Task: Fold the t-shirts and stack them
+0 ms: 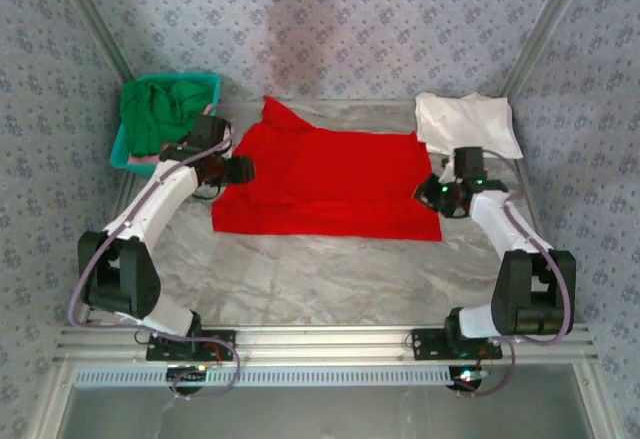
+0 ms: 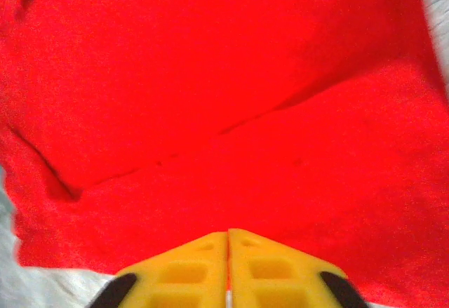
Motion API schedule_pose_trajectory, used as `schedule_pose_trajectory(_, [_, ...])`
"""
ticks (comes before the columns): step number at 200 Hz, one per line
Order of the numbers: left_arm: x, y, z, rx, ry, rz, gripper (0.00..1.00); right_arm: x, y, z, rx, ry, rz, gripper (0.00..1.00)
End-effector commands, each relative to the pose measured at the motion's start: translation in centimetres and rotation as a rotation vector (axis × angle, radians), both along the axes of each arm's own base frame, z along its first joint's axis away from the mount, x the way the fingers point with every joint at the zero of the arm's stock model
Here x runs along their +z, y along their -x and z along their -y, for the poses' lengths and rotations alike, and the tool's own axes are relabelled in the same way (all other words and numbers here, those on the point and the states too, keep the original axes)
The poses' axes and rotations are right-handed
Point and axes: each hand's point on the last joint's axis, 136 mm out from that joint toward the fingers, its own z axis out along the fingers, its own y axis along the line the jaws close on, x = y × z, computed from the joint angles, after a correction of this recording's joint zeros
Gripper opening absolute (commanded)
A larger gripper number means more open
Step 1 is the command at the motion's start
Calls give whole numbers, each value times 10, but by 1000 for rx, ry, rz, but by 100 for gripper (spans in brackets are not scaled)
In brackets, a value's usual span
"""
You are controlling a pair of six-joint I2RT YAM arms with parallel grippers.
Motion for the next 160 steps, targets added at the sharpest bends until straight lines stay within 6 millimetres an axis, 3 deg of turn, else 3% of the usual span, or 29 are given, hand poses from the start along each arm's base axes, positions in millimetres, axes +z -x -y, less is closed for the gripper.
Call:
schedule_pose_trajectory(1, [-29,-1,19,-10,42,-60,57,-16,-14,-3,29,101,59,3])
schedule_pose_trajectory(54, [-77,-3,25,6,-1,-143,59,-66,-31,-24,108,120,-15,0])
schedule_pose_trajectory(105, [-108,-13,28,18,-25,-186,57,-75,-33,-27,121,117,-34,0])
schedule_pose_trajectory(134, [-118,-14,30,19,-44,-189,41,-73,-33,-25,119,115,-34,0])
schedule_pose_trajectory(160, [-111,-18,33,12,-61,-173,18,-72,-32,-24,118,110,-41,0])
